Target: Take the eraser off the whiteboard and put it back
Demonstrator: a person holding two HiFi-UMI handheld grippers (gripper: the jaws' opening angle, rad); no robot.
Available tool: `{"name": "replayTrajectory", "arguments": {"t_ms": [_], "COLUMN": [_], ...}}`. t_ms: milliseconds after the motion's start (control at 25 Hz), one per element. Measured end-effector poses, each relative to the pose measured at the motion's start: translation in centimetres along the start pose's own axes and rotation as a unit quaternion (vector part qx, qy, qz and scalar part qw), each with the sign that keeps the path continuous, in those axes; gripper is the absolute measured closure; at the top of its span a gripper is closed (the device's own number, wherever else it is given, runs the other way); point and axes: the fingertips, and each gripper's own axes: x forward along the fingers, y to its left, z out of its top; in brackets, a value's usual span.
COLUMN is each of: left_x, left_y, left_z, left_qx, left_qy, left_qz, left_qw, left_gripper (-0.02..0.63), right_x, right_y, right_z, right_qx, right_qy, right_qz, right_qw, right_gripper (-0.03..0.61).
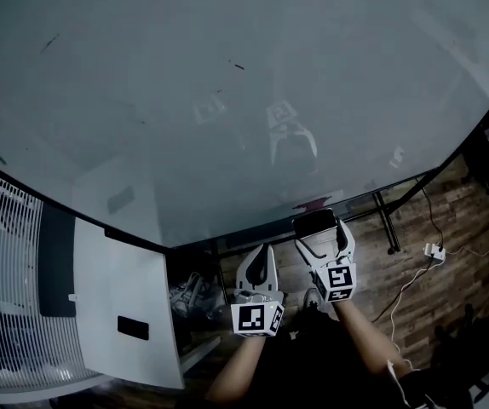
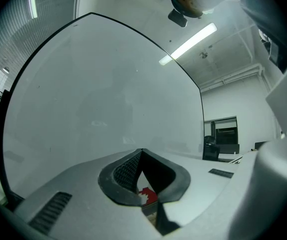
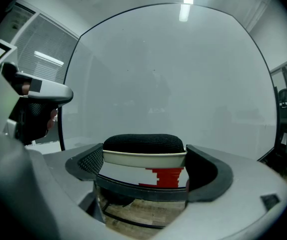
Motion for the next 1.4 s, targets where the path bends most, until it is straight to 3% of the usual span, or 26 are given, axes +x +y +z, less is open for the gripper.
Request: {"name": "replayTrajectory", "arguments": {"t_ms": [1400], "left_x": [-2.4], "left_y": [0.5], "left_z": [1.3], "left_qx": [0.008], "left_qy": [-0.001], "left_qz": [-0.012], "left_qw": [0.9999], "left_gripper": [0.612], "right_x": [-4.4], "right_y": [2.7], "right_z": [2.0], "right_qx": [-0.004], "right_qy": [-0.017], "right_qz": [0.019], "right_qw": [1.0], "right_gripper": [0.058]}}
